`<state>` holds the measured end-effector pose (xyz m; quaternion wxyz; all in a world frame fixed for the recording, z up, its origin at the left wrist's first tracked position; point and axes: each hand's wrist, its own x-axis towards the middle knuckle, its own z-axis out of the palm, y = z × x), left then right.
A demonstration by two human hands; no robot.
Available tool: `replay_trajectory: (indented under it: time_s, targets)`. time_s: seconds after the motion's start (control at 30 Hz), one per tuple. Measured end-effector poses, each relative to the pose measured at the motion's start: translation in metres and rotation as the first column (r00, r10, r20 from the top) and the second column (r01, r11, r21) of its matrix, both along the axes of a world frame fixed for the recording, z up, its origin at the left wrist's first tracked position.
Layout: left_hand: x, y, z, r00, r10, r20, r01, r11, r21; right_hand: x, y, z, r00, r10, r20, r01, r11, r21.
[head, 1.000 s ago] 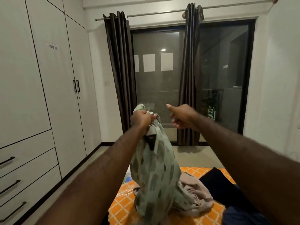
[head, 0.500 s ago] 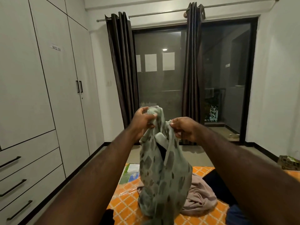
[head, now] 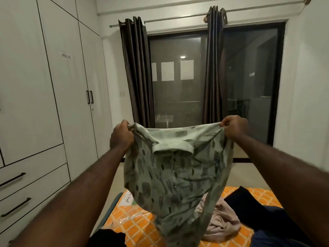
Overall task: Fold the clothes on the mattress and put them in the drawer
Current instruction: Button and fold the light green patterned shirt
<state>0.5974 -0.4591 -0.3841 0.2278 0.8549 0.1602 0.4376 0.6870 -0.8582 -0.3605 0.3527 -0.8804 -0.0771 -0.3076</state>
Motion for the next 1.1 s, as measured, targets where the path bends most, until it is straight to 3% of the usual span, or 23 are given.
replay_trajectory:
  time_s: [0.1, 0.2, 0.33, 0.43, 0.63, 0.83, 1.1]
  targets:
    - [-0.001, -0.001, 0.005, 0.999, -0.044, 0.004, 0.044, 0.998, -0.044, -0.004, -0.005, 0.002, 0.996, -0.063, -0.063, 0.056, 0.994, -0.096]
    - [-0.002, -0.003, 0.011, 0.988, -0.142, 0.063, 0.148, 0.985, -0.092, -0.004, -0.009, 0.006, 0.984, -0.101, -0.147, 0.088, 0.992, -0.092]
    - [-0.001, -0.004, 0.014, 0.962, -0.240, 0.129, 0.269, 0.911, -0.313, -0.008, -0.016, 0.007, 0.979, -0.017, -0.203, -0.003, 0.995, -0.097]
    - [-0.003, -0.001, 0.011, 0.954, -0.245, 0.170, 0.293, 0.877, -0.380, -0.009, -0.023, 0.008, 0.989, 0.019, -0.145, -0.033, 0.995, -0.098]
    - [-0.014, -0.004, 0.007, 0.927, -0.343, 0.151, 0.370, 0.900, -0.229, -0.008, -0.037, 0.018, 0.997, 0.047, -0.065, -0.049, 0.999, -0.022]
    - [-0.014, 0.002, 0.007, 0.913, -0.404, -0.046, 0.404, 0.915, -0.014, -0.002, -0.050, 0.024, 0.994, -0.003, -0.105, 0.007, 0.999, 0.040]
    - [-0.025, -0.002, 0.001, 0.890, -0.453, 0.056, 0.456, 0.888, -0.056, 0.002, -0.051, 0.017, 0.987, -0.008, -0.158, 0.032, 0.988, 0.151]
